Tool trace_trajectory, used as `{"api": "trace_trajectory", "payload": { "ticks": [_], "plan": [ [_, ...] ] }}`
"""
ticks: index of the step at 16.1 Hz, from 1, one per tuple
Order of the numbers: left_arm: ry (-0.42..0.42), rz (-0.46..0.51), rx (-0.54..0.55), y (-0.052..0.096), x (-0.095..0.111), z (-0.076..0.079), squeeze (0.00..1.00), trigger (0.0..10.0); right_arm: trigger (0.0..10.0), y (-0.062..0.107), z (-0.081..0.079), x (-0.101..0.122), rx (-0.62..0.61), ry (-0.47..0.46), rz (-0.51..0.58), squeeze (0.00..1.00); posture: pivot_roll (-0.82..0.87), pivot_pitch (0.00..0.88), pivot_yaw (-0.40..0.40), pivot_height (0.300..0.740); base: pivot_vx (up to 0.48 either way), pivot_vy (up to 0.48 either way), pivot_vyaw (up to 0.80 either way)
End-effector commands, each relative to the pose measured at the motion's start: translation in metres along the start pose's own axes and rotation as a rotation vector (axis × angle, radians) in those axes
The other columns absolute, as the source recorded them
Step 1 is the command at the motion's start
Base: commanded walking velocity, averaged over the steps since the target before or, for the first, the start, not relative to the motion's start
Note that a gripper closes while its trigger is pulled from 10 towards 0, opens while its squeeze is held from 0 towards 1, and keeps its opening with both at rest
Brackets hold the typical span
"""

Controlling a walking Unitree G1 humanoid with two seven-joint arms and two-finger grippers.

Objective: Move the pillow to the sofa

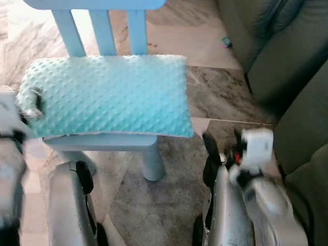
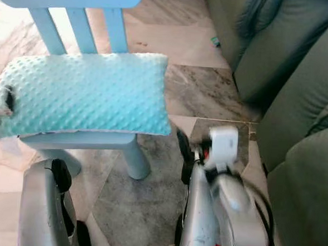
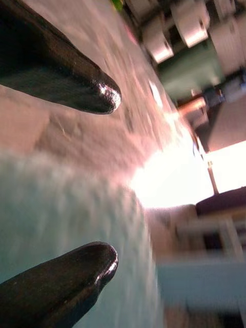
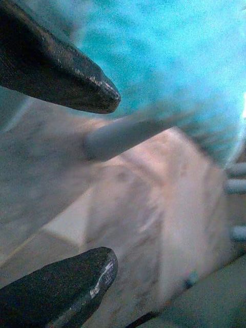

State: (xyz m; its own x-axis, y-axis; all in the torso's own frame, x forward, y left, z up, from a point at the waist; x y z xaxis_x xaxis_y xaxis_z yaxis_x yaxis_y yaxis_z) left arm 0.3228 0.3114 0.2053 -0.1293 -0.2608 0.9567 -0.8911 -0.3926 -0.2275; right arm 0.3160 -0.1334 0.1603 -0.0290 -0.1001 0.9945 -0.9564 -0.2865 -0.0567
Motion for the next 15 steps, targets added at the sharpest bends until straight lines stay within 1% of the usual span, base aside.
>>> {"api": "trace_trajectory", "payload": {
  "ticks": [1, 2, 3, 4, 5, 7, 8, 9, 10, 11, 13, 15],
  "plan": [
    [-0.001, -0.025, 0.048, -0.007, -0.007, -0.015, 0.00, 10.0, 10.0, -0.004, -0.001, 0.003, -0.004, -0.055, -0.001, 0.00, -0.12, 0.286, 0.020, 0.320, 0.000, 0.000, 0.00],
    [0.003, -0.027, 0.068, -0.021, -0.005, -0.022, 0.00, 10.0, 10.0, -0.013, -0.007, 0.014, 0.020, -0.108, 0.032, 0.00, -0.12, 0.289, 0.023, 0.320, 0.000, 0.000, 0.00],
    [0.016, -0.048, 0.099, -0.027, -0.008, -0.028, 0.00, 10.0, 10.0, -0.018, -0.011, 0.019, 0.044, -0.137, 0.045, 0.00, -0.11, 0.292, 0.024, 0.320, 0.000, 0.000, 0.00],
    [0.074, -0.090, 0.150, -0.038, -0.014, -0.038, 0.00, 10.0, 10.0, -0.025, -0.018, 0.027, 0.074, -0.168, 0.067, 0.00, -0.12, 0.295, 0.025, 0.320, 0.000, 0.000, 0.00],
    [0.114, -0.125, 0.154, -0.044, -0.020, -0.039, 0.00, 10.0, 10.0, -0.031, -0.023, 0.033, 0.099, -0.187, 0.087, 0.00, -0.12, 0.299, 0.026, 0.320, 0.000, 0.000, 0.00],
    [0.175, -0.190, 0.108, -0.051, -0.030, -0.030, 0.00, 10.0, 10.0, -0.042, -0.031, 0.044, 0.148, -0.193, 0.113, 0.00, -0.13, 0.302, 0.022, 0.320, 0.000, 0.000, 0.00],
    [0.239, -0.225, 0.072, -0.059, -0.034, -0.021, 0.00, 10.0, 10.0, -0.052, -0.037, 0.056, 0.191, -0.207, 0.145, 0.00, -0.13, 0.307, 0.018, 0.320, 0.000, 0.000, 0.00],
    [0.262, -0.219, 0.067, -0.063, -0.031, -0.019, 0.00, 10.0, 10.0, -0.058, -0.040, 0.065, 0.212, -0.215, 0.173, 0.00, -0.13, 0.308, 0.017, 0.320, 0.000, 0.000, 0.00],
    [0.262, -0.204, 0.058, -0.066, -0.027, -0.017, 0.00, 10.0, 10.0, -0.062, -0.041, 0.070, 0.217, -0.207, 0.191, 0.00, -0.13, 0.311, 0.015, 0.320, 0.000, 0.000, 0.00],
    [0.279, -0.184, 0.053, -0.069, -0.021, -0.015, 0.00, 10.0, 10.0, -0.069, -0.043, 0.077, 0.218, -0.197, 0.210, 0.00, -0.13, 0.311, 0.015, 0.320, 0.000, 0.000, 0.00],
    [0.324, -0.162, 0.031, -0.071, -0.020, -0.010, 0.00, 10.0, 10.0, -0.085, -0.052, 0.090, 0.242, -0.210, 0.253, 0.00, -0.12, 0.312, 0.012, 0.320, 0.000, 0.000, 0.00],
    [0.348, -0.148, 0.002, -0.071, -0.019, -0.006, 0.00, 10.0, 10.0, -0.091, -0.056, 0.095, 0.255, -0.209, 0.268, 0.00, -0.12, 0.311, 0.010, 0.320, 0.000, 0.000, 0.00]
  ]
}}
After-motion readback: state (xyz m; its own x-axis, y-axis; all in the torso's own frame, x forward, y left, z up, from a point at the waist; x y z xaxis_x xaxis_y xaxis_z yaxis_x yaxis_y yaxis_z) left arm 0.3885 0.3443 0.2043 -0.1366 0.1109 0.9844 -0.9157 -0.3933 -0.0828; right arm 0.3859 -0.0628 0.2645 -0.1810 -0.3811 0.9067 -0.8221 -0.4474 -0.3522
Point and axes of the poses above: a point about 5 cm out from each wrist's last joint towards the gripper, its own y axis pointing back from the gripper into the wrist, its own x axis along the axis of the wrist's last joint, z = x × y, the point moved 4 cm from there along -y, pointing out of the wrist towards the gripper, and after that the axes turned 2 degrees about -y, right-handed, at the moved point
